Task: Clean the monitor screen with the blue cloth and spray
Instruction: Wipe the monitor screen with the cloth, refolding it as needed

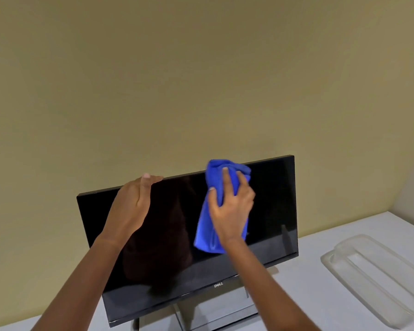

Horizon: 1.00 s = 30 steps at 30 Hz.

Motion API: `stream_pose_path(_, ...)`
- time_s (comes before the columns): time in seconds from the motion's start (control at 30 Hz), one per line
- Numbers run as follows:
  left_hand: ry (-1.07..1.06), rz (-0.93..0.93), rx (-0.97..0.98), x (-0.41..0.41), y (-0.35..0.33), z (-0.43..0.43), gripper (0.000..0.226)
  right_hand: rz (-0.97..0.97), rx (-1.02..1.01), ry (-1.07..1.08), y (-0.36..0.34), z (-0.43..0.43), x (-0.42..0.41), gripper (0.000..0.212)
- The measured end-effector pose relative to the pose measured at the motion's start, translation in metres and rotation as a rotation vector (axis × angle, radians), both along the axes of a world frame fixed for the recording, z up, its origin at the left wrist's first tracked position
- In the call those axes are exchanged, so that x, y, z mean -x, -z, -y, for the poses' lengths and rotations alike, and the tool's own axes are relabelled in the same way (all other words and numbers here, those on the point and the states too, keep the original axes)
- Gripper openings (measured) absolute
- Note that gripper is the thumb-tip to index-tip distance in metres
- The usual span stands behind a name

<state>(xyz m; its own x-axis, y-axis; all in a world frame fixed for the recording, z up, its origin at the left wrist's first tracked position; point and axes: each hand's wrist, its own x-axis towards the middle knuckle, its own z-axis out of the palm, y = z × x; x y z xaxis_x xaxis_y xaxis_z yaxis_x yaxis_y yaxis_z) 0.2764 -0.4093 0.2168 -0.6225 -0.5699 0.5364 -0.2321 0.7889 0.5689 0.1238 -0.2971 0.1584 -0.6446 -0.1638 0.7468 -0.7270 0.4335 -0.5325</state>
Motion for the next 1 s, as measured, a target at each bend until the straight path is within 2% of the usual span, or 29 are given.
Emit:
stream_pose_path(0.1, -0.003, -0.032, -0.049, 0.003, -0.003, -0.001, 0.059, -0.139, -0.177, -0.112, 0.004, 0.024, -0.05, 0.049)
stream_pose_path(0.2, 0.035, -0.026, -0.066, 0.001, -0.005, -0.002, 0.057, -0.22, -0.281, -0.123, 0.006, 0.03, -0.062, 0.05)
stream_pose_path(0.33, -0.038, 0.035, 0.095, -0.01, -0.003, -0.001, 0.06, -0.369, -0.338, -0.085, 0.009, 0.005, -0.025, 0.048)
stream_pose_path(0.4, -0.083, 0.066, 0.215, -0.022, -0.002, 0.002, 0.063, -0.287, -0.313, -0.022, 0.012, -0.012, 0.003, 0.049)
stream_pose_path(0.47, -0.155, 0.125, 0.296, -0.035, 0.003, 0.007, 0.069, -0.113, -0.202, 0.041, 0.015, -0.028, 0.03, 0.05)
stream_pose_path(0.57, -0.334, 0.174, 0.289, -0.051, 0.015, 0.016, 0.068, 0.18, 0.003, 0.066, 0.02, -0.043, 0.06, 0.052)
stream_pose_path(0.63, -0.414, 0.14, 0.234, -0.06, 0.022, 0.021, 0.061, 0.265, 0.084, 0.064, 0.021, -0.04, 0.062, 0.055)
stream_pose_path(0.77, -0.325, -0.064, 0.054, -0.065, 0.028, 0.024, 0.047, 0.23, 0.091, 0.075, 0.017, -0.009, 0.018, 0.053)
stream_pose_path(0.9, -0.291, -0.224, -0.071, -0.062, 0.03, 0.024, 0.041, 0.093, -0.082, -0.019, 0.026, 0.034, -0.064, 0.054)
stream_pose_path(1.0, -0.298, -0.243, -0.074, -0.062, 0.031, 0.026, 0.039, 0.005, -0.255, -0.138, 0.043, 0.058, -0.118, 0.058)
